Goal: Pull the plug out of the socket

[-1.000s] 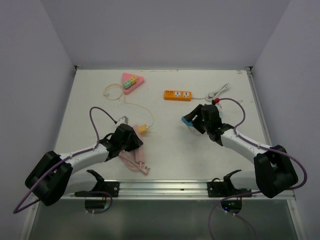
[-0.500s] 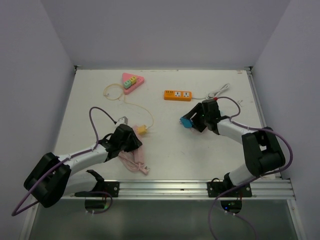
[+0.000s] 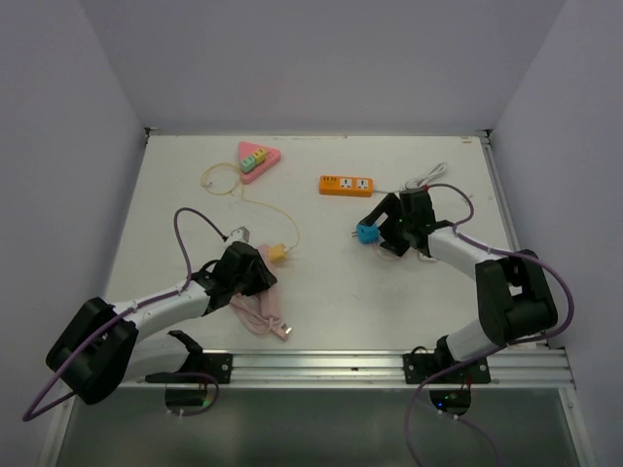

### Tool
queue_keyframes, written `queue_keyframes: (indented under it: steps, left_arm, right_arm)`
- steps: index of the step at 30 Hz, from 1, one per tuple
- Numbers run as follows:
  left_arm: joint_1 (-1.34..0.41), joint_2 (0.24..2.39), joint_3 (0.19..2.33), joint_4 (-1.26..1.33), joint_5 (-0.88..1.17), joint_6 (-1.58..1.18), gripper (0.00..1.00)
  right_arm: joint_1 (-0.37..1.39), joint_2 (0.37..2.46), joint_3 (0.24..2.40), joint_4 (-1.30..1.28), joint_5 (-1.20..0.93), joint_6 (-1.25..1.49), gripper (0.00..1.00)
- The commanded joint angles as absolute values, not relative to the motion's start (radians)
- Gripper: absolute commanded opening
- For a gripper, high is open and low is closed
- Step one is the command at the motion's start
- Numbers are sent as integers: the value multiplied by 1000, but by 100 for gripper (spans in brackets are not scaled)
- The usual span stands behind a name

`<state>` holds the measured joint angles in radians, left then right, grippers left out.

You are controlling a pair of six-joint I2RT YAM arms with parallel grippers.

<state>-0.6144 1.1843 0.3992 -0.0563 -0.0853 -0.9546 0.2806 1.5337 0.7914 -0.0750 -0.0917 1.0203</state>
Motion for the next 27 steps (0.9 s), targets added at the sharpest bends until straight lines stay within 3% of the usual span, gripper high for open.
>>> queue_keyframes:
  steps: [1,14,21,27]
  left_arm:
    - [-607,1177,380,-58,-81,-905,0]
    - [-606,1164,368,31,-34,-879,0]
    - [-607,1160,362,55,-11,-864,0]
    - [-607,1149,353,64,-6,-865,0]
  right_arm:
    - [278,1465,845,-118,-58,965,94]
    - [331,1407,805,29,-212,845,92]
    - [508,1471,769,231,-215,931,96]
    - [693,1580,814,342,-144,982,92]
